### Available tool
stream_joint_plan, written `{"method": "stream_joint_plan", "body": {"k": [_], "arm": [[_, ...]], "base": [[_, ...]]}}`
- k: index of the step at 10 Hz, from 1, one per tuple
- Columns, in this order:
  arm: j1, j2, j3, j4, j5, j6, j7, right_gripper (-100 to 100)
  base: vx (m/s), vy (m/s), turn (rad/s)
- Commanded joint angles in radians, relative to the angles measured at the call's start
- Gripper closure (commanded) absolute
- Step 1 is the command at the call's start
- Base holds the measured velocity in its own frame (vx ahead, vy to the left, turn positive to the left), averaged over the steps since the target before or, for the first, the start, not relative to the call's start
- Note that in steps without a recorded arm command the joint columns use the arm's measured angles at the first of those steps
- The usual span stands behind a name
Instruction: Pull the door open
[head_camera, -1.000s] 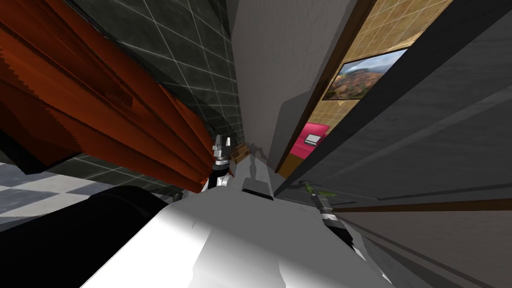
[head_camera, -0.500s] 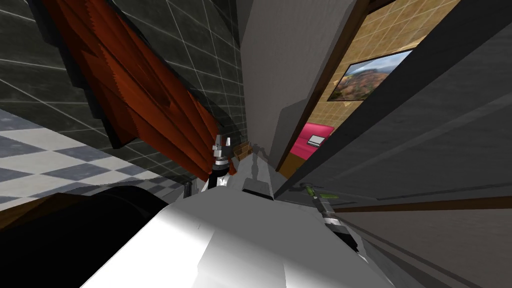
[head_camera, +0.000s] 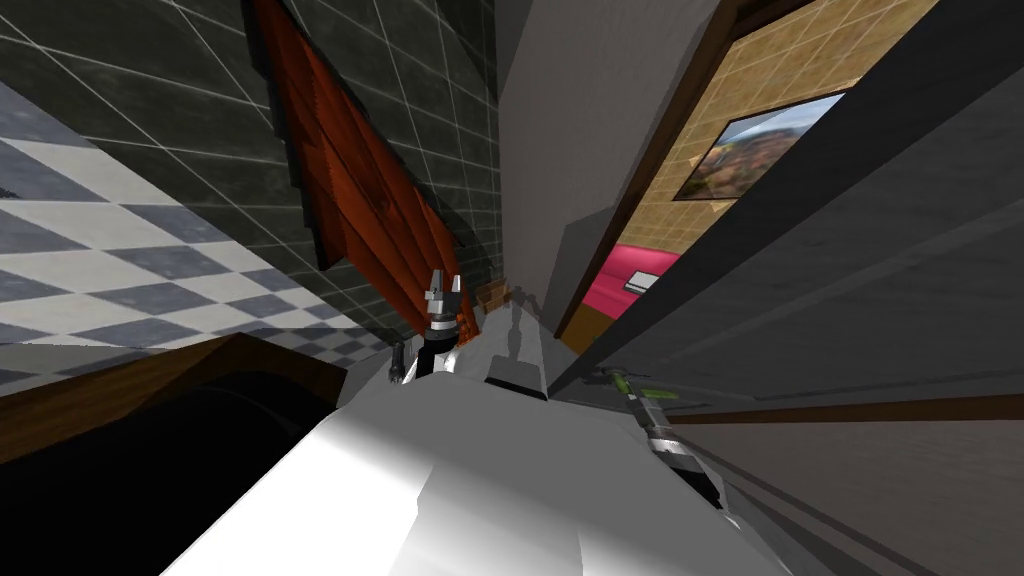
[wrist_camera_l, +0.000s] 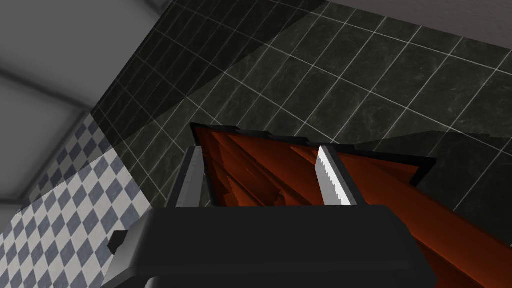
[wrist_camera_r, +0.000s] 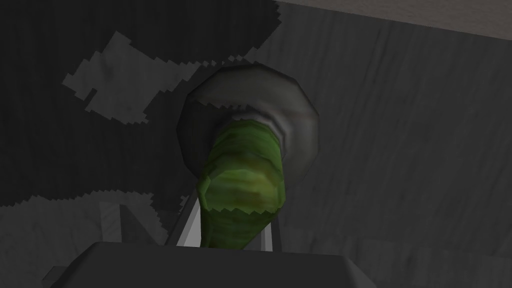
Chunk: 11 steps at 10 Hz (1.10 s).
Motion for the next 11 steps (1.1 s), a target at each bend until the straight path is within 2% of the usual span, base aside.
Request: {"method": "stream_joint_plan", "body": {"k": [1,5,6,11], "arm": [[0.000,-0.007,-0.004,0.012,0.001,-0.016,-0.001,100],[-0.001,-0.016,-0.006,0.034,0.007,-0.045,-0.006,100],[-0.001,-0.011,-0.002,0.027,0.008,-0.036,-0.008,100],[-0.002,-0.018,-0.009,0.061,0.017,-0.075,-0.012,100]], "base": [[-0.192,-0.078,0.165],[-0.208,-0.072,0.149],[-0.087,-0.028,0.027],[-0.182,-0.078,0.166]]}}
